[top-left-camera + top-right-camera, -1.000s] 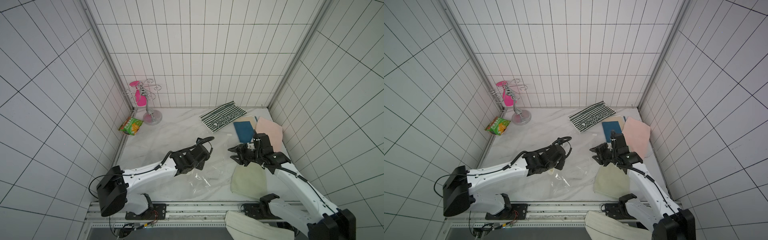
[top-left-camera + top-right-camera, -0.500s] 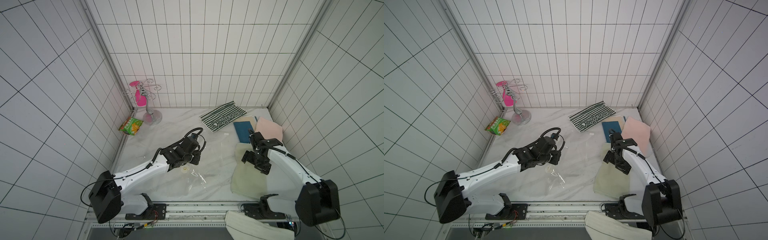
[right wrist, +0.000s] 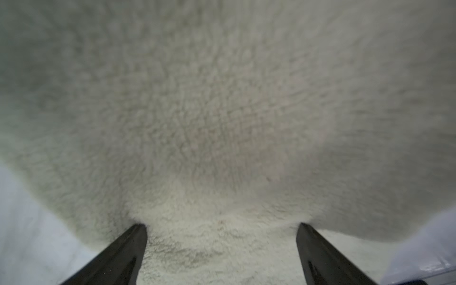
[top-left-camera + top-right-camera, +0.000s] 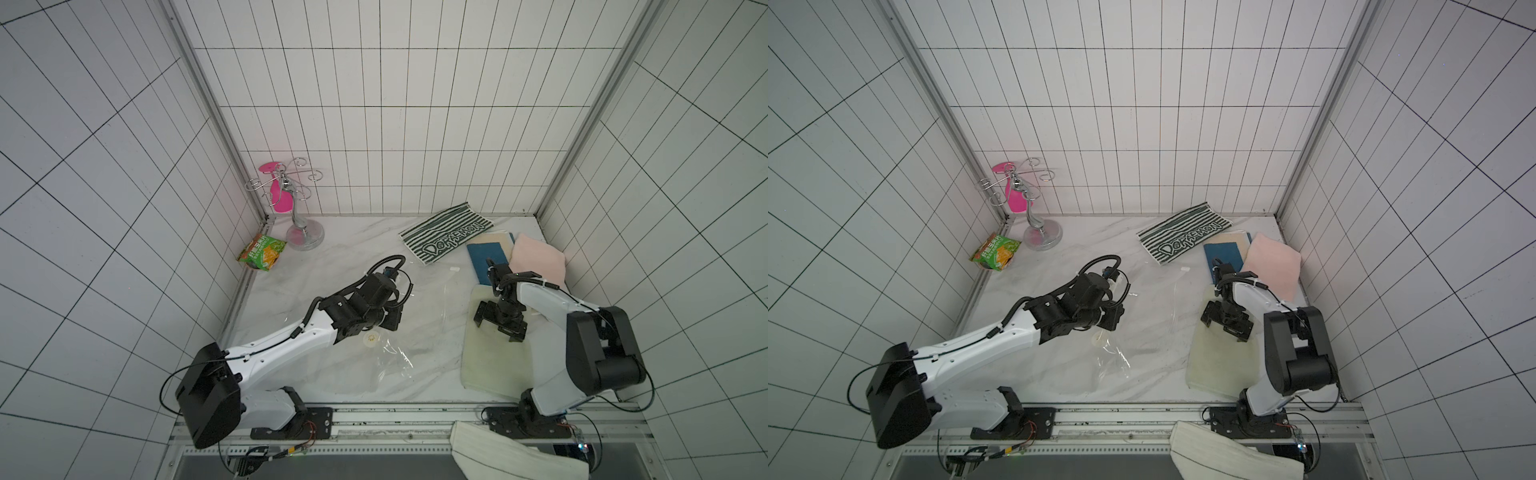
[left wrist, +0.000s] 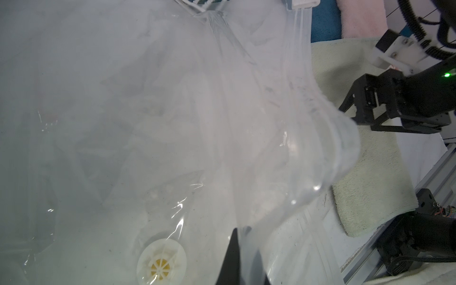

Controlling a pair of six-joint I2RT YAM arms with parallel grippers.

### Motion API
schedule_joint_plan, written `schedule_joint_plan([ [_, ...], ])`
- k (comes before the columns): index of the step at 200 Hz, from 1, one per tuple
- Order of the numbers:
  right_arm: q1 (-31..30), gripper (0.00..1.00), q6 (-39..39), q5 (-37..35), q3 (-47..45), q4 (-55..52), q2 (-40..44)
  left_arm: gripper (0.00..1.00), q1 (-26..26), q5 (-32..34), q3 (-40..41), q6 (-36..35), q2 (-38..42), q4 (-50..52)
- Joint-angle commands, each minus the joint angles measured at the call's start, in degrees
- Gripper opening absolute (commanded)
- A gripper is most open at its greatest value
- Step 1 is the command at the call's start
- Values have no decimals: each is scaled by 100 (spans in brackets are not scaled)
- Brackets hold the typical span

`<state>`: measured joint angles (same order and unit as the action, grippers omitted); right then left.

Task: Place the folded towel into the vacuum bag
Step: Pick up the towel from the center of the board, then place the towel in the vacuum bag.

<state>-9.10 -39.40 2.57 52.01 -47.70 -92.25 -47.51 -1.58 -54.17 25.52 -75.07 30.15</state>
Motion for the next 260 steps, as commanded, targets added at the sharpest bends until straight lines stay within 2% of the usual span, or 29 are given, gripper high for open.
schedule_joint_plan([
  [1, 74, 96, -392, 217, -315, 324, -293, 0, 20, -47, -53, 8, 135, -195],
  [10, 133, 84, -519, 306, -361, 474, -246, 0, 22, -27, -79, -9, 148, -155],
  [24, 161, 50, -513, 437, -269, 489, -368, 0, 18, -6, -93, -29, 184, -95],
  [46, 192, 20, -452, 569, -207, 463, -460, 0, 22, 1, -91, -38, 245, -47],
  [58, 239, 0, -413, 644, -292, 540, -382, 0, 20, 10, -93, -29, 257, -34],
  [75, 221, 0, -235, 525, -405, 543, -24, 0, 22, 15, -126, -51, 274, -14],
  [90, 120, 0, 55, 308, -429, 489, 750, 0, 21, 108, -181, -142, 273, 54],
  [120, -407, 0, 744, -246, -22, -465, 2252, 0, 48, 71, -212, -409, 157, -23],
  [157, -1150, 0, 1281, -164, 527, -1676, 3002, 0, 48, 62, -356, -480, 106, -170],
  [196, -1893, 0, 1637, 229, 1401, -2297, 3169, 0, 5, -43, -230, -539, 155, -540],
  [232, -2626, 0, 1930, 731, 2245, -2111, 3070, 0, -168, 112, -221, -530, 27, -534],
  [260, -3084, 0, 2150, 1026, 2061, -1797, 2530, 0, -233, 180, -299, -470, 181, -516],
])
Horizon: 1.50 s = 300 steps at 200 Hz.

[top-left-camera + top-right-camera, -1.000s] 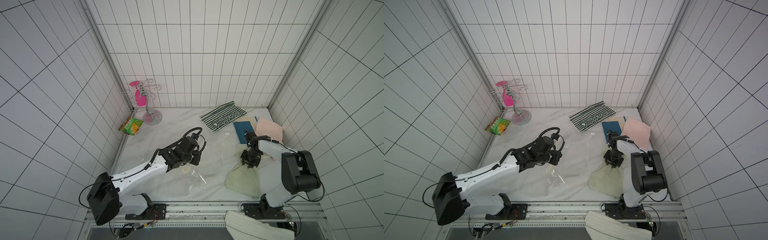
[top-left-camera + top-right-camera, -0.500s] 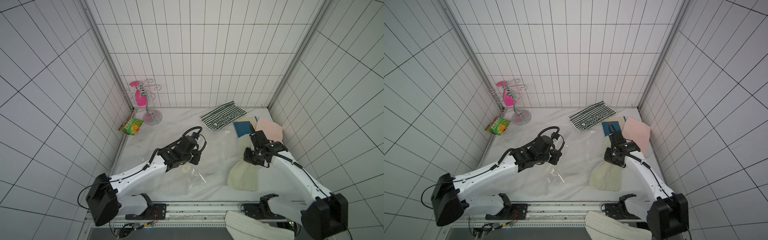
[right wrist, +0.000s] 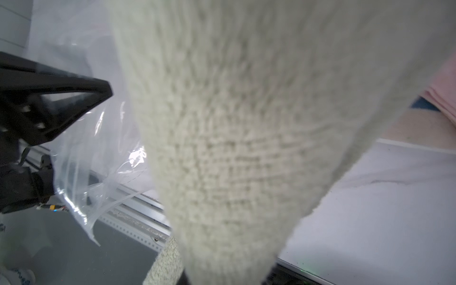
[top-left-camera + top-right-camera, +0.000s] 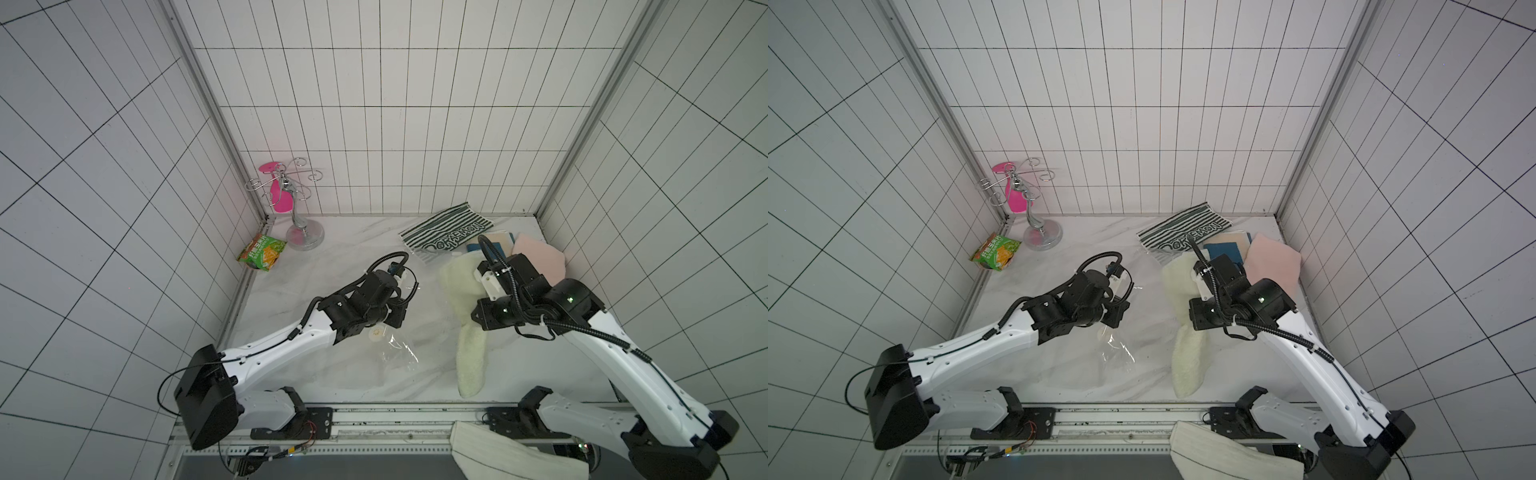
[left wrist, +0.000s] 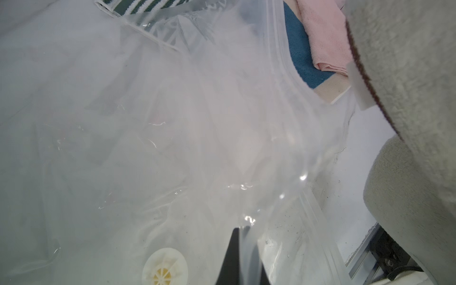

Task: Place the folded towel into the vacuum bag
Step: Place the towel in the vacuum bag.

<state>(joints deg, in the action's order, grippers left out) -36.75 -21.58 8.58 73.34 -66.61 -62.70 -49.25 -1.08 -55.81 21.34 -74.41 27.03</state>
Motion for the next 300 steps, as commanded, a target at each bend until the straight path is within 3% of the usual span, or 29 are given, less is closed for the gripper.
schedule_joint_plan([
  [1, -330, 0, 376, 447, -104, 121, -444, 0, -58, 136, -138, -48, 122, -205],
  [41, -336, 0, 322, 1487, -1274, 1359, -1033, 0, -59, 90, -173, 235, 618, -467],
  [70, -307, 0, 313, 1560, -1387, 1737, -1417, 0, -111, -355, 32, 374, 837, -1112],
  [104, -104, 0, 382, 1501, -1209, 2084, -1544, 0, -813, -311, -255, -403, 456, -950],
  [135, 510, 0, 199, 2141, -1276, 2744, -760, 0, -1110, -646, -283, -794, 219, -715],
  [170, 958, 0, 264, 3135, -940, 2626, -771, 0, -1388, -1288, -494, -1597, 24, -402],
  [193, 839, 0, 242, 3337, -981, 2216, -1221, 0, -1558, -1039, -1225, -2192, -557, 295],
  [213, 742, 0, 199, 3143, -1267, 1844, -1299, 0, -1542, -608, -1387, -2286, -683, 391],
  [253, 1630, 0, -126, 4083, -964, 1308, -446, 0, -1560, -967, -926, -2170, -530, -333],
  [286, 1934, 0, -398, 4869, -750, 1227, -594, 0, -1586, -767, -615, -2095, -426, -399],
  [300, 1906, 0, -374, 4521, -795, 1144, -730, 0, -1601, -384, -529, -2137, -449, -492],
])
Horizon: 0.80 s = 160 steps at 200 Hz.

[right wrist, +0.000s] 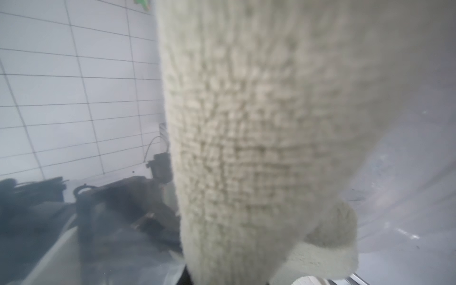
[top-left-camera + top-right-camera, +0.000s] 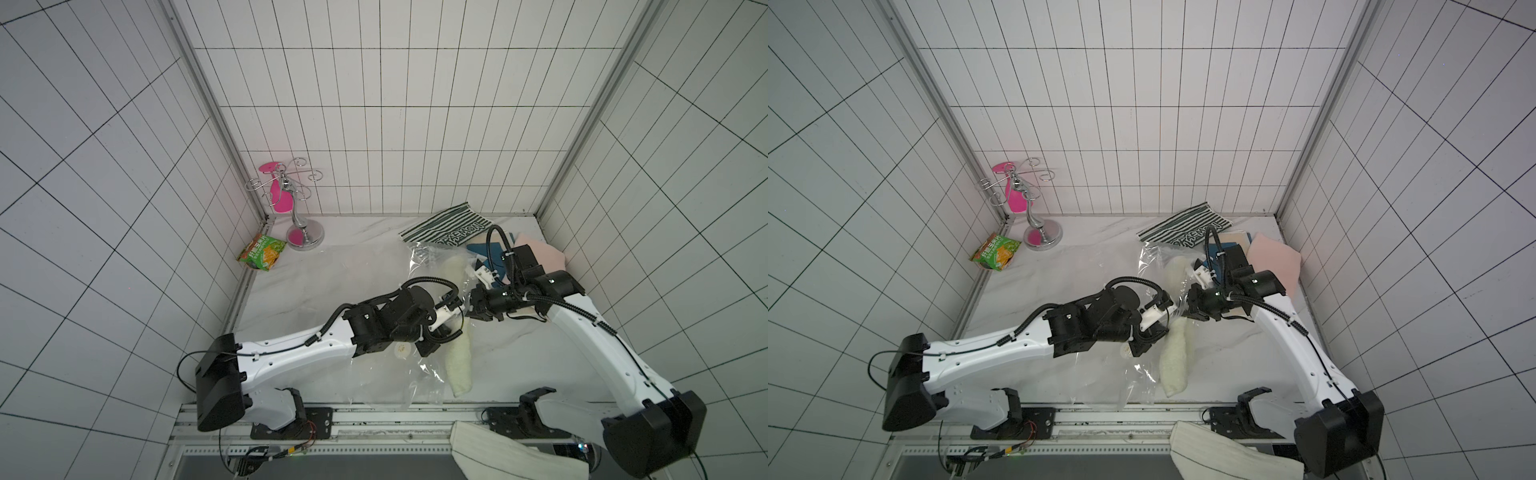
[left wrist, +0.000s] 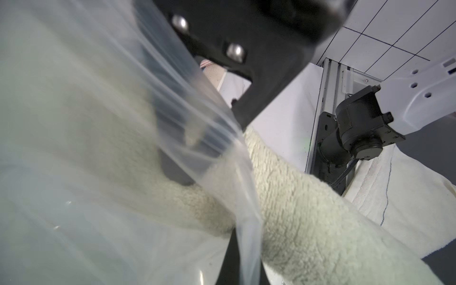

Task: Place the folded towel into the vacuum bag
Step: Place the towel in the vacuum bag.

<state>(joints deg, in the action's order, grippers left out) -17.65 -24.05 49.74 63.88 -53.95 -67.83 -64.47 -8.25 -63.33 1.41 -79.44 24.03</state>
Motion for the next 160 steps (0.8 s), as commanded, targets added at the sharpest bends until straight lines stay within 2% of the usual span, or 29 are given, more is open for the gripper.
schedule_joint_plan([
  [1, -16, 0, -118, 330, 143, -136, -224, 0, -82, 377, 228, -142, 52, -190],
  [14, -155, 0, 8, -472, -69, -387, -385, 0, -72, 1069, 182, -28, 43, -46],
  [25, -307, 0, 93, -1290, -156, -656, -711, 0, -19, 1371, 287, -29, 104, -171],
  [35, -338, 0, -49, -2349, -139, -937, -1050, 0, 59, 1437, 405, 20, 187, -337],
  [44, -214, 0, -198, -2636, -231, -828, -1201, 0, 111, 1306, 451, 95, 255, -403],
  [52, -8, 0, -420, -2428, -394, -487, -1186, 0, 121, 1098, 477, 167, 288, -424],
  [70, 193, 0, -898, -1443, -454, 304, -1043, 0, 25, 518, 676, 208, 231, -673],
  [98, 182, 0, -1488, -88, -125, 1105, -1093, 0, -493, 684, 709, 228, -145, -631],
  [119, 237, 0, -2106, 860, -504, 2207, -1201, 0, -576, 793, 787, 316, -300, -667],
  [140, 448, 0, -3076, 1515, -1086, 3591, -1278, 0, -570, 1008, 939, 287, -282, -729],
  [160, 948, 0, -4646, 1917, -1776, 5627, -1101, 0, -569, 1283, 1010, 167, -244, -578],
])
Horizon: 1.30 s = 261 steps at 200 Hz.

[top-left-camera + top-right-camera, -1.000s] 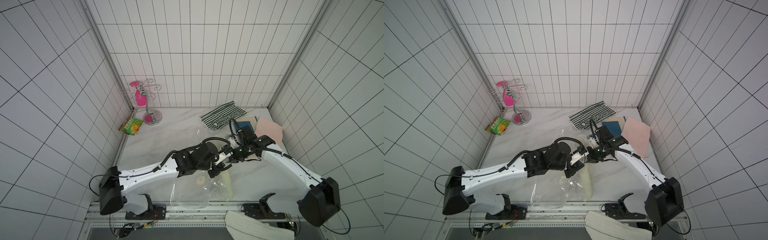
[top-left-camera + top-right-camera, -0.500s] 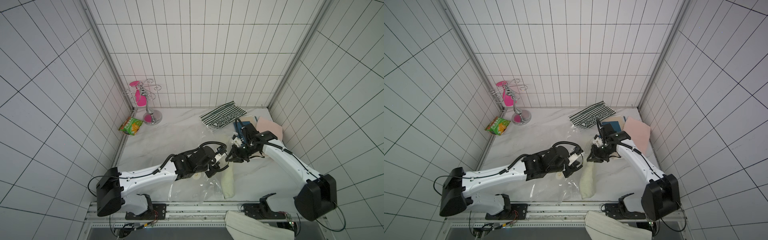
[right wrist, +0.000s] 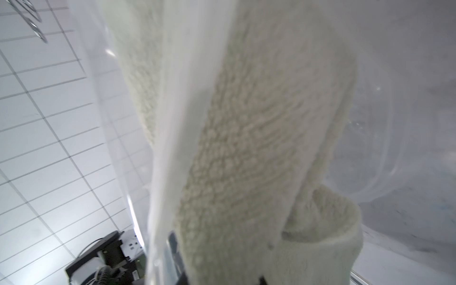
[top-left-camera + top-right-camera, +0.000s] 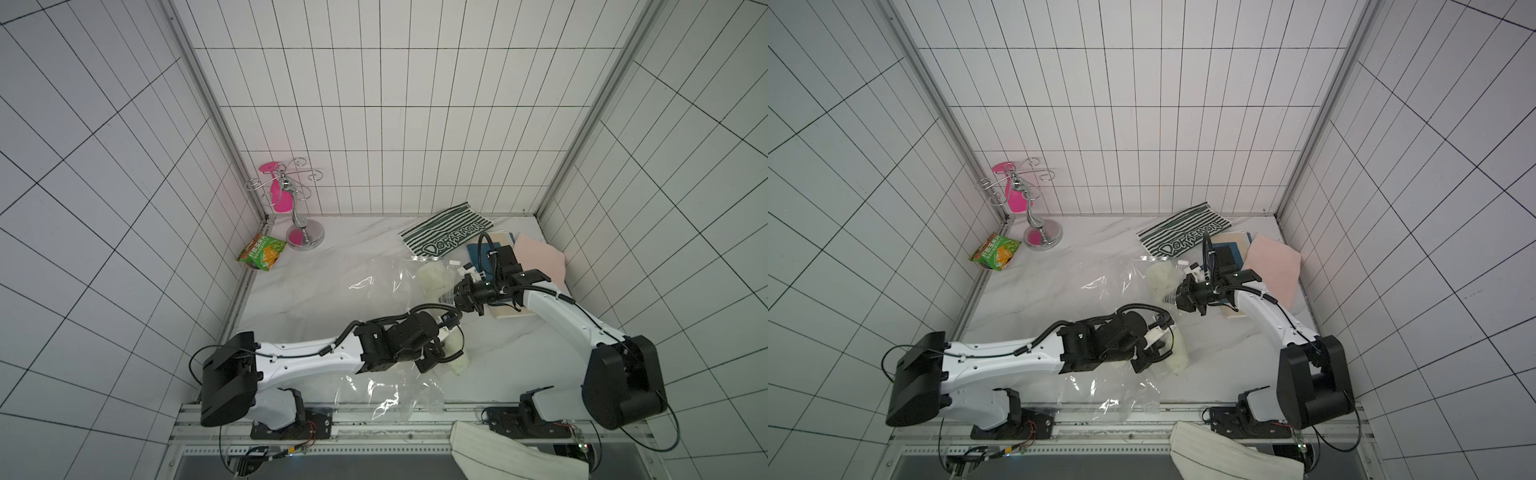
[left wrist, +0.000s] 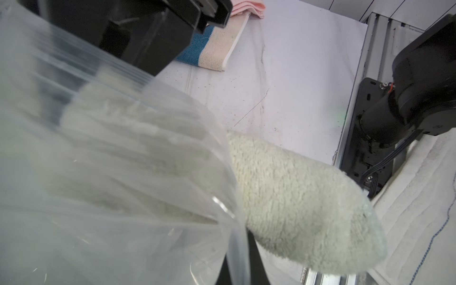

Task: Place the folded towel into the vacuum bag
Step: Place the towel in the vacuum bag.

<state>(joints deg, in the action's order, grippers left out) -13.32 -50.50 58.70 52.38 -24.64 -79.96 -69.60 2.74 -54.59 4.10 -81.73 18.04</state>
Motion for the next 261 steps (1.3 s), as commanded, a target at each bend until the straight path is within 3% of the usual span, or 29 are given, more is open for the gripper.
schedule_joint_plan([
  [1, 537, 0, -2066, 1030, -660, 2760, 117, 0, -54, 196, 139, -102, -7, 27],
  [11, 809, 0, -2319, 939, -782, 2876, 209, 0, -53, 320, 142, -122, 16, 88],
  [36, 985, 0, -2104, 68, -849, 1894, 568, 0, -54, 473, -80, -92, 137, 128],
  [63, 981, 0, -396, -1805, -102, -932, 958, 0, 65, 587, -515, -52, 334, 246],
  [83, 965, 0, 438, -2660, 213, -1875, 975, 0, 383, 480, -488, -32, 555, 175],
  [102, 762, 0, 1519, -4153, 835, -3253, 727, 0, 718, 506, -365, -248, 654, 340],
  [113, 662, 0, 1841, -4544, 964, -3500, 558, 0, 880, 232, -299, -274, 716, 347],
  [123, 651, 0, 1837, -4470, 957, -3538, 500, 0, 897, -63, -233, -290, 748, 172],
  [142, 600, 0, 1460, -3654, 722, -2917, 657, 0, 765, -619, -133, -182, 587, -343],
  [180, 542, 0, 734, -1468, 641, -2052, 541, 0, 243, -146, -441, -188, -251, -147],
  [203, 298, 0, 204, -1164, 454, -1768, 566, 0, 226, 192, -340, -196, -377, -588],
  [225, -28, 0, -1307, -1015, -310, -70, 672, 0, 264, 272, -440, -307, -469, -848],
  [248, 15, 0, -3149, -1213, -1150, 2063, 543, 0, 248, 11, -531, -263, -567, -896],
  [261, 62, 0, -3666, -1477, -1264, 2660, 599, 0, 222, -54, -504, -235, -565, -788],
])
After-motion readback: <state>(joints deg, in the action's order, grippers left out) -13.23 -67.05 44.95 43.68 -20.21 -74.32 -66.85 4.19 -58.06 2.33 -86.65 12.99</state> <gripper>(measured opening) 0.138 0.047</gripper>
